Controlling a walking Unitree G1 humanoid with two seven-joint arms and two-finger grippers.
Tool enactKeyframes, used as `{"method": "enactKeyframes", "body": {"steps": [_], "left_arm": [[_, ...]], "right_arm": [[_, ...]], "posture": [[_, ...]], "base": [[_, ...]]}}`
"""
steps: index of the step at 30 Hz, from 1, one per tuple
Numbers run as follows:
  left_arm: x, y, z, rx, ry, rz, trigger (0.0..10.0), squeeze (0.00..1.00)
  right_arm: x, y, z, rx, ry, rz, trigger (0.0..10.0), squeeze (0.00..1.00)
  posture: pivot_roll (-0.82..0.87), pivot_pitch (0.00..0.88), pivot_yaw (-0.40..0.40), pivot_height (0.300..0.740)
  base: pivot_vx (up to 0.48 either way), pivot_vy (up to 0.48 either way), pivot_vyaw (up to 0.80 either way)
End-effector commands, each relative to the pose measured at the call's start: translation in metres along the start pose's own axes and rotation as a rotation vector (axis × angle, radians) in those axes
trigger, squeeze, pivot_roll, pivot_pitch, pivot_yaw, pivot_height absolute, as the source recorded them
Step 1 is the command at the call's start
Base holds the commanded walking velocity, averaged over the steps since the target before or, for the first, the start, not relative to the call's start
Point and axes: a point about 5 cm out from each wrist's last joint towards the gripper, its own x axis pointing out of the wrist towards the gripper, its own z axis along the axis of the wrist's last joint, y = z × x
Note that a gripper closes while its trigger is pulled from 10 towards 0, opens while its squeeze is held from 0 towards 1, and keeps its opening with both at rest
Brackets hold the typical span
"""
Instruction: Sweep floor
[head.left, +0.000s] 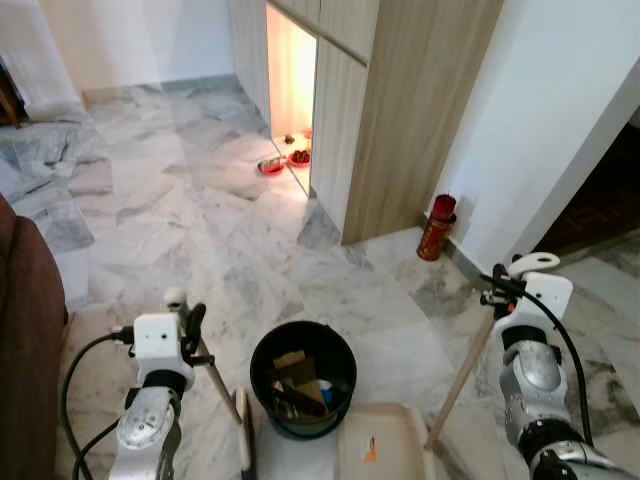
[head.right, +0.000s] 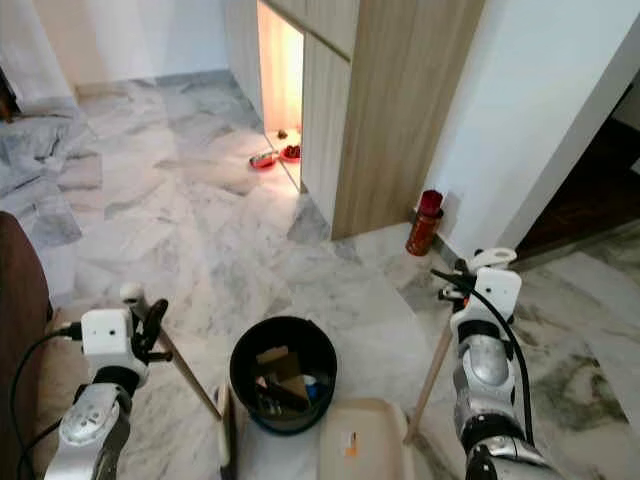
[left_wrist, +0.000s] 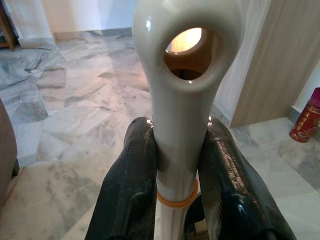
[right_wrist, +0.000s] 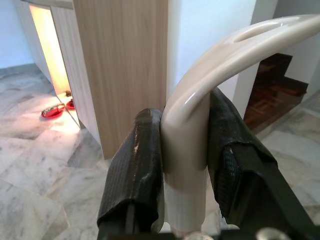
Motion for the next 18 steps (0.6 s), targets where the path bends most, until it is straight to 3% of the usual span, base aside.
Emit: {"method": "enactKeyframes", "body": {"steps": [1, 6, 11, 13, 18], "left_arm": [[-0.001, 0.004, -0.005, 0.014, 0.034, 0.006, 10.0, 0.0], [-0.009, 0.005, -0.02, 0.003, 0.104, -0.017, 10.0, 0.0], [-0.012, 0.005, -0.025, 0.06, 0.125, -0.055, 10.0, 0.0], [-0.015, 0.007, -0.026, 0.119, 0.132, -0.092, 10.0, 0.0], [-0.015, 0.013, -0.026, 0.124, 0.133, -0.08, 10.0, 0.0]], "right_arm": [[0.003, -0.007, 0.007, -0.003, -0.03, -0.02, 10.0, 0.0], [0.002, -0.008, 0.002, 0.008, 0.008, -0.01, 10.0, 0.0], [-0.001, -0.007, -0.003, -0.016, 0.032, 0.007, 10.0, 0.0], [-0.003, -0.009, -0.006, -0.007, 0.047, 0.005, 10.0, 0.0], [-0.005, -0.008, -0.01, -0.01, 0.063, 0.013, 10.0, 0.0]], "posture": [[0.08, 0.0, -0.061, 0.74], [0.08, 0.0, -0.059, 0.74], [0.08, 0.0, -0.056, 0.74], [0.08, 0.0, -0.053, 0.74], [0.08, 0.0, -0.049, 0.74]], "base": [[0.0, 0.0, 0.0], [0.0, 0.0, 0.0], [0.0, 0.0, 0.0], [0.0, 0.0, 0.0], [0.0, 0.0, 0.0]]}}
